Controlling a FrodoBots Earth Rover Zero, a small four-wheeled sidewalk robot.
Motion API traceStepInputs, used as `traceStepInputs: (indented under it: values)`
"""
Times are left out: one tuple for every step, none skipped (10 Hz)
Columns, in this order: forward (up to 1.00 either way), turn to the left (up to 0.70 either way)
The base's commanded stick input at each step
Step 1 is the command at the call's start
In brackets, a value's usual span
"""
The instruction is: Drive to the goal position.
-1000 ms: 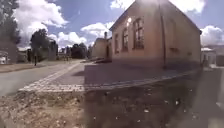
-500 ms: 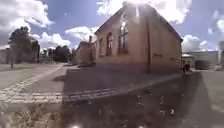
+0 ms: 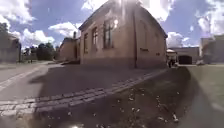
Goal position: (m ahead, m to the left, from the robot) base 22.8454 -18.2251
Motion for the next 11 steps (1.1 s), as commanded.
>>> traceStepInputs:
  values:
    - [0.85, 0.01]
    - [0.85, 0.01]
    - [0.85, 0.01]
    - [0.85, 0.01]
    - [0.85, 0.01]
    - [0.85, 0.01]
    - [0.85, 0.01]
    - [0.85, 0.01]
    - [0.85, 0.01]
    - [0.85, 0.01]
    - [0.85, 0.01]
